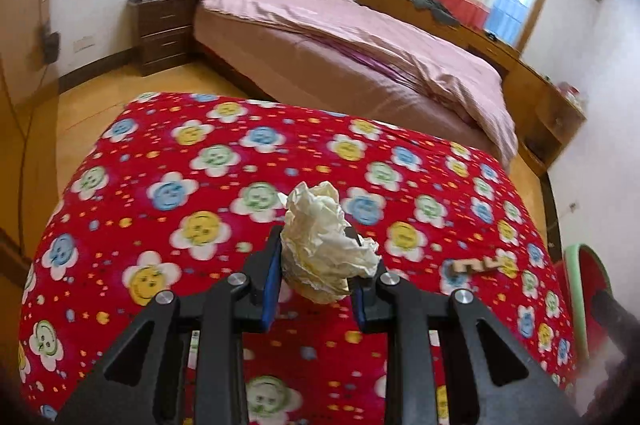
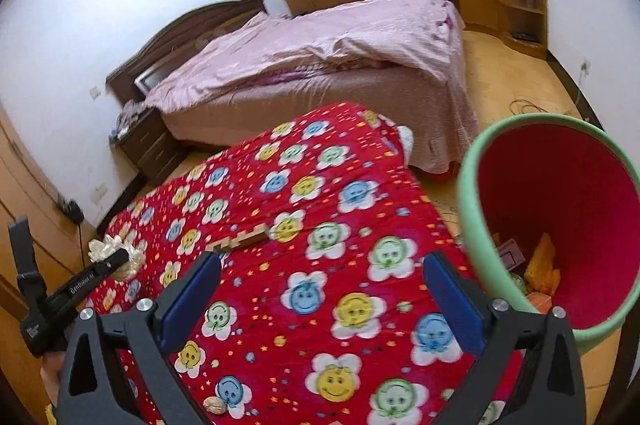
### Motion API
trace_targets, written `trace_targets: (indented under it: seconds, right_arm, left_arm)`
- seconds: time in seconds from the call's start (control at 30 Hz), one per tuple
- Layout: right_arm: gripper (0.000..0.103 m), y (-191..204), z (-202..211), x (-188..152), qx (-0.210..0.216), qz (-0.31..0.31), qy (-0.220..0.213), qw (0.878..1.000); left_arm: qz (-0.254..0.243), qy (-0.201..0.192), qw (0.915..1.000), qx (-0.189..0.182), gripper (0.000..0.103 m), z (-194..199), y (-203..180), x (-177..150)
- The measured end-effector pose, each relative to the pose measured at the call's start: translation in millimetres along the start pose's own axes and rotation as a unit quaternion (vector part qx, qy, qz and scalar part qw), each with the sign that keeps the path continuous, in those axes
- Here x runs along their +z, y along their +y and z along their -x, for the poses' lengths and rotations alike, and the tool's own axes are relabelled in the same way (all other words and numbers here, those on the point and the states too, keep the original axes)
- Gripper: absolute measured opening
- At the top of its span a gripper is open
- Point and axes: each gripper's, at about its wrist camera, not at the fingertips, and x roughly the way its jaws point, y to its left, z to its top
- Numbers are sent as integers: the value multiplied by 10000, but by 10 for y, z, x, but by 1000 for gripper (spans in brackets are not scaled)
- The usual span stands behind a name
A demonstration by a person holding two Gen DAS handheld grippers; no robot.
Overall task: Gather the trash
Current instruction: 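Grasp the tan wooden block piece with right tool while left tool holds the paper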
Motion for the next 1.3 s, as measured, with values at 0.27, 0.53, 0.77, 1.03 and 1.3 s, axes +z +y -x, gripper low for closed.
trace_targets:
  seconds: [0.27,0.53,0.77,1.03,1.3]
  right_arm:
    - [103,441,-364,-35,70,458,262,9986]
    - [103,757,-746,-54,45,737,484,9961]
    - [103,924,-1061,-71,-165,1025,697,9922]
    - [103,1046,-1282,-101,-398,1337,844,9866]
    - [82,1094,-1296,-88,-548,1400,737,9859]
  left_arm:
    - [122,-119,9996,221,29,-57,192,-36]
    - [252,-118,9994,225,29,-62,288,-69]
    - [276,-5,9994,198,29,-126,297,-97]
    - [341,16,9993,171,29,-142,330,-101]
    - [362,31,9992,145,29,-148,338,-97]
